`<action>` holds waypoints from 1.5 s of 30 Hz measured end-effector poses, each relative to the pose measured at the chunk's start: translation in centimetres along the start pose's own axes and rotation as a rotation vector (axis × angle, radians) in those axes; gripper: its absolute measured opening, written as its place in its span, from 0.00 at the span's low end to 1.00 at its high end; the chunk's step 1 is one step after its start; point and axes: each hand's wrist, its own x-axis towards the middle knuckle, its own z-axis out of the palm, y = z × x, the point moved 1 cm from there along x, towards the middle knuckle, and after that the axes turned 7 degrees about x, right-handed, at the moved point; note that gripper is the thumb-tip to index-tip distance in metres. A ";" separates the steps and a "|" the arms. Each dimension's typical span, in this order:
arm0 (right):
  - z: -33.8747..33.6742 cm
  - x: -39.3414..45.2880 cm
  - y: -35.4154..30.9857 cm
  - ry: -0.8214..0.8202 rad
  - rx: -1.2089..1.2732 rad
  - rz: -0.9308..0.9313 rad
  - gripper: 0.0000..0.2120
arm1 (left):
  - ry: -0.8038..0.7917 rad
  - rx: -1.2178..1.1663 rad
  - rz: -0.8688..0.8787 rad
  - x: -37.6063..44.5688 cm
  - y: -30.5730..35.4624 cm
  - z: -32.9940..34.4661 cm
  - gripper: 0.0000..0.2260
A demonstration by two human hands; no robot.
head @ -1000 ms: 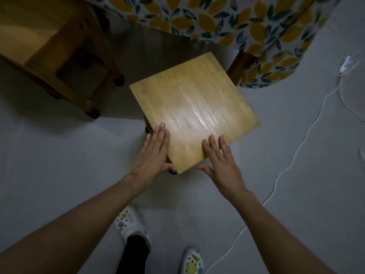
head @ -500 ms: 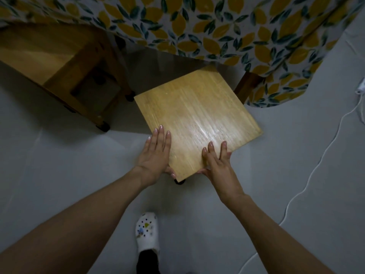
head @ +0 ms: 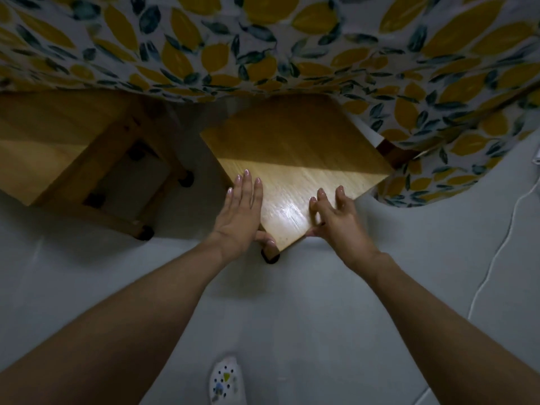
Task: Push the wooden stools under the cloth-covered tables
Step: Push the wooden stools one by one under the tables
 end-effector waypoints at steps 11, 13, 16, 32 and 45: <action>-2.5 6.1 0.6 -0.075 0.077 0.086 0.30 | 0.034 -0.047 0.059 5.7 -2.4 -3.2 0.57; -2.6 6.7 1.0 -0.049 0.055 0.054 0.26 | 0.026 -0.042 0.054 6.3 -2.5 -3.5 0.57; -2.6 7.0 1.2 -0.037 0.054 0.043 0.27 | 0.015 -0.024 0.041 7.0 -2.6 -3.8 0.58; -2.4 6.1 0.9 -0.106 0.143 0.019 0.35 | 0.000 -0.149 0.130 7.2 -3.9 -3.5 0.54; 7.4 9.8 -22.1 0.028 0.162 0.132 0.39 | 0.262 -0.077 -0.010 -4.2 -30.6 1.6 0.31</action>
